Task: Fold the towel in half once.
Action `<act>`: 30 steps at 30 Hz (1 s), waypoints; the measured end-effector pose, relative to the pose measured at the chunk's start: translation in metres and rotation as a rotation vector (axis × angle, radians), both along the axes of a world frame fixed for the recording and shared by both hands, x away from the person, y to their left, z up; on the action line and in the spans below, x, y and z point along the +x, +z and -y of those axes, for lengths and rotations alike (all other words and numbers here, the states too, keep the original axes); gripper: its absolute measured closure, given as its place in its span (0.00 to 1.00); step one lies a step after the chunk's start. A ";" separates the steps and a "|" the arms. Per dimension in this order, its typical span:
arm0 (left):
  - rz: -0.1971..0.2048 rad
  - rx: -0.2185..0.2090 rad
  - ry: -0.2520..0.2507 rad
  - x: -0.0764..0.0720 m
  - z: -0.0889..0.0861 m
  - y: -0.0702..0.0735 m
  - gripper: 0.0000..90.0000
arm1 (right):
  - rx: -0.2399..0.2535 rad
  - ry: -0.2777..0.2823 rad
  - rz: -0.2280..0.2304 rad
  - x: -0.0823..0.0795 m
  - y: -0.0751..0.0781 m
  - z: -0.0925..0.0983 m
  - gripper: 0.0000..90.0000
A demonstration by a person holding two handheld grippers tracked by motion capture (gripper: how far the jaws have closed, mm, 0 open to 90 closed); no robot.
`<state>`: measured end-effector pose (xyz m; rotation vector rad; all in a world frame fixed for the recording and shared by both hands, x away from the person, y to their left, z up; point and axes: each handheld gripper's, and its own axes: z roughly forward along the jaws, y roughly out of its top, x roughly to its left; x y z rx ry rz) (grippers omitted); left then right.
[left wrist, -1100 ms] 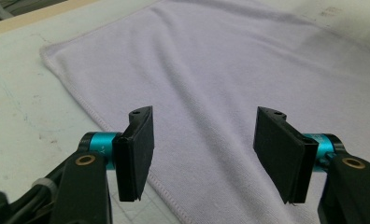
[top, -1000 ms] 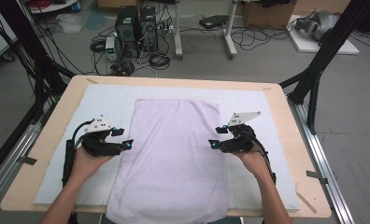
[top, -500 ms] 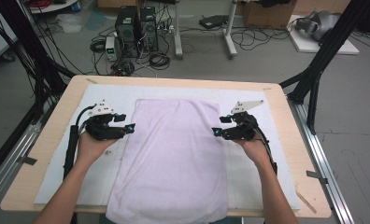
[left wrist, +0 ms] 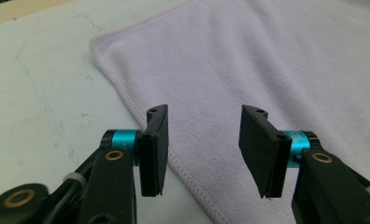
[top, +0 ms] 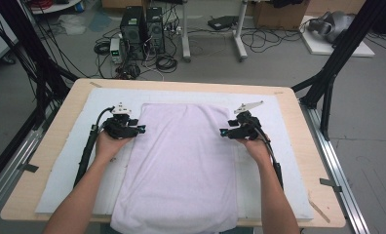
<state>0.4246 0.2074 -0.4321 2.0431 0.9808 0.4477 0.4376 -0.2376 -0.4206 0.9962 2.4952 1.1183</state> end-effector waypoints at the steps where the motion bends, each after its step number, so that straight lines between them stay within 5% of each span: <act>1: -0.002 0.002 0.005 0.001 0.001 -0.002 0.61 | -0.015 -0.006 -0.003 0.002 -0.003 -0.001 0.46; 5: -0.005 0.043 0.079 0.008 0.004 -0.013 0.67 | -0.038 -0.069 -0.039 0.007 -0.015 -0.001 0.48; 8: -0.024 -0.011 0.096 0.013 -0.001 -0.017 0.70 | -0.017 -0.114 -0.049 0.010 -0.021 0.002 0.56; 13: -0.018 0.012 0.072 0.012 0.003 -0.016 0.94 | -0.015 -0.121 -0.044 0.011 -0.021 0.004 0.78; 17: -0.039 0.008 0.072 0.010 0.000 -0.013 0.96 | -0.018 -0.088 -0.051 0.010 -0.019 0.000 0.92; 22: -0.005 -0.039 0.057 0.004 -0.012 0.004 0.96 | 0.017 -0.071 -0.047 0.008 -0.009 0.006 0.93; 27: 0.022 -0.087 0.011 -0.011 -0.025 0.023 0.96 | 0.115 -0.046 -0.029 0.000 0.011 0.020 0.94; 30: 0.055 -0.073 -0.028 -0.028 -0.027 0.035 0.96 | 0.147 -0.021 -0.026 -0.011 0.022 0.023 0.94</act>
